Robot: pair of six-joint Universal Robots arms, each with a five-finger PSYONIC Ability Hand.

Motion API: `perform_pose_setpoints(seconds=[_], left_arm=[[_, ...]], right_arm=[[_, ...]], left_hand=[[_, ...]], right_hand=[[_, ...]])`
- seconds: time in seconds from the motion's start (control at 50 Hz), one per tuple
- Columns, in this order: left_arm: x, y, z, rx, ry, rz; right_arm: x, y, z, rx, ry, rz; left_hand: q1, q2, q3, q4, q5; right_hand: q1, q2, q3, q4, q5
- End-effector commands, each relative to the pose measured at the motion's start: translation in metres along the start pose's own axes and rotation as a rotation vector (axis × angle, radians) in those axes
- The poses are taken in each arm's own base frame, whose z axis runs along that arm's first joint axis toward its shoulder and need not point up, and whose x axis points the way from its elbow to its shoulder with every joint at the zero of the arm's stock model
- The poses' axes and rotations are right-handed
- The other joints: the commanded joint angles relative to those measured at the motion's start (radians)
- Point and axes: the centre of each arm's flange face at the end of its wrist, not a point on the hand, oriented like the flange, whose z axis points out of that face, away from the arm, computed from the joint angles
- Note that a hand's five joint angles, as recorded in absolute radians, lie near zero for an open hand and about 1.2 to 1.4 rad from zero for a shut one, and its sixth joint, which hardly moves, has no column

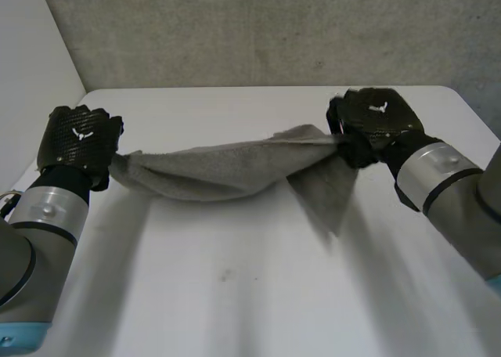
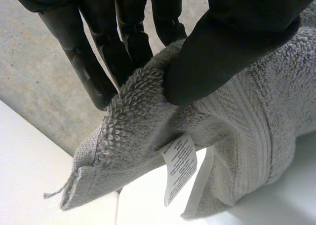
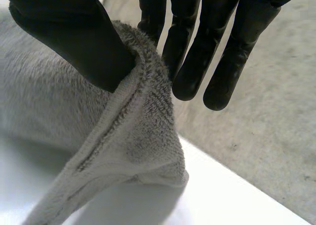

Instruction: Fold the towel.

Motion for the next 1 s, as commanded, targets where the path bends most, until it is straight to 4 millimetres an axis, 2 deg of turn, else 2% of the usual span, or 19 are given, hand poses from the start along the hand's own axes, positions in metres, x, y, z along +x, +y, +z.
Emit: perform_pose_setpoints(seconds=[0.02,0.18,0.3,0.34,0.36,0.4,0.42,0.46,0.48,0.52,0.6,0.7,0.74,0.82,0.86,0.88,0.92,0.94,1.0], left_arm=[[0.007,0.009,-0.007,-0.075,0.081,0.008],[0.042,0.063,0.002,-0.309,0.254,0.029],[0.044,0.067,0.033,-0.296,0.251,0.058],[0.032,0.042,0.069,-0.181,0.183,0.082],[0.032,0.042,0.069,-0.181,0.182,0.082],[0.008,-0.005,0.109,-0.001,0.074,0.094],[0.008,-0.005,0.109,0.000,0.073,0.094],[-0.025,-0.069,0.140,0.230,-0.077,0.073],[-0.025,-0.070,0.140,0.231,-0.077,0.073],[-0.056,-0.123,0.150,0.429,-0.209,0.050],[-0.071,-0.145,0.148,0.523,-0.276,0.009],[-0.071,-0.128,0.138,0.472,-0.262,-0.036],[-0.055,-0.088,0.130,0.360,-0.204,-0.033],[-0.039,-0.050,0.116,0.261,-0.160,-0.028],[-0.016,-0.011,0.097,0.170,-0.101,-0.022],[-0.016,-0.011,0.097,0.169,-0.101,-0.022],[0.006,0.023,0.077,0.097,-0.033,-0.015],[0.006,0.023,0.077,0.097,-0.033,-0.015],[0.025,0.053,0.060,0.026,0.029,-0.012]], right_arm=[[-0.009,0.021,-0.014,-0.322,-0.121,-0.291],[-0.008,0.068,-0.001,-0.583,-0.186,-0.461],[0.004,0.071,0.033,-0.521,-0.105,-0.525],[0.012,0.045,0.064,-0.355,0.012,-0.593],[0.012,0.044,0.064,-0.354,0.013,-0.593],[0.019,-0.005,0.091,-0.106,0.168,-0.662],[0.019,-0.005,0.092,-0.105,0.169,-0.662],[0.027,-0.064,0.105,0.196,0.342,-0.711],[0.027,-0.064,0.105,0.198,0.343,-0.711],[0.031,-0.115,0.098,0.456,0.479,-0.740],[0.031,-0.140,0.085,0.592,0.538,-0.762],[0.019,-0.121,0.076,0.556,0.419,-0.789],[0.014,-0.087,0.075,0.434,0.334,-0.789],[0.006,-0.048,0.070,0.290,0.238,-0.775],[-0.005,-0.005,0.059,0.121,0.124,-0.753],[-0.006,-0.005,0.059,0.120,0.123,-0.753],[-0.019,0.038,0.048,-0.024,-0.003,-0.730],[-0.019,0.038,0.048,-0.025,-0.004,-0.729],[-0.035,0.081,0.044,-0.107,-0.139,-0.703]], left_hand=[[0.208,0.180,0.180,0.179,0.188],[0.208,0.180,0.180,0.179,0.188],[0.208,0.180,0.180,0.179,0.188],[0.208,0.180,0.180,0.179,0.188],[0.208,0.180,0.180,0.179,0.188],[0.208,0.180,0.180,0.179,0.188],[0.208,0.180,0.180,0.179,0.188],[0.208,0.180,0.180,0.179,0.188],[0.208,0.180,0.180,0.179,0.188],[0.208,0.180,0.180,0.179,0.188],[0.208,0.180,0.180,0.179,0.188],[0.208,0.180,0.180,0.179,0.188],[0.208,0.180,0.180,0.179,0.188],[0.208,0.180,0.180,0.179,0.188],[0.208,0.180,0.180,0.179,0.188],[0.208,0.180,0.180,0.179,0.188],[0.208,0.180,0.180,0.179,0.188],[0.208,0.180,0.180,0.179,0.188],[0.208,0.180,0.180,0.179,0.188]], right_hand=[[0.421,0.221,0.210,0.207,0.245],[0.421,0.221,0.210,0.207,0.245],[0.421,0.221,0.210,0.207,0.245],[0.421,0.221,0.210,0.207,0.245],[0.421,0.221,0.210,0.207,0.245],[0.421,0.221,0.210,0.207,0.245],[0.421,0.221,0.210,0.207,0.245],[0.421,0.221,0.210,0.207,0.245],[0.421,0.221,0.210,0.207,0.245],[0.421,0.221,0.210,0.207,0.245],[0.421,0.221,0.210,0.207,0.245],[0.421,0.221,0.210,0.207,0.245],[0.421,0.221,0.210,0.207,0.245],[0.421,0.221,0.210,0.207,0.245],[0.421,0.221,0.210,0.207,0.245],[0.421,0.221,0.210,0.207,0.245],[0.421,0.221,0.210,0.207,0.245],[0.421,0.221,0.210,0.207,0.245],[0.421,0.221,0.210,0.207,0.245]])
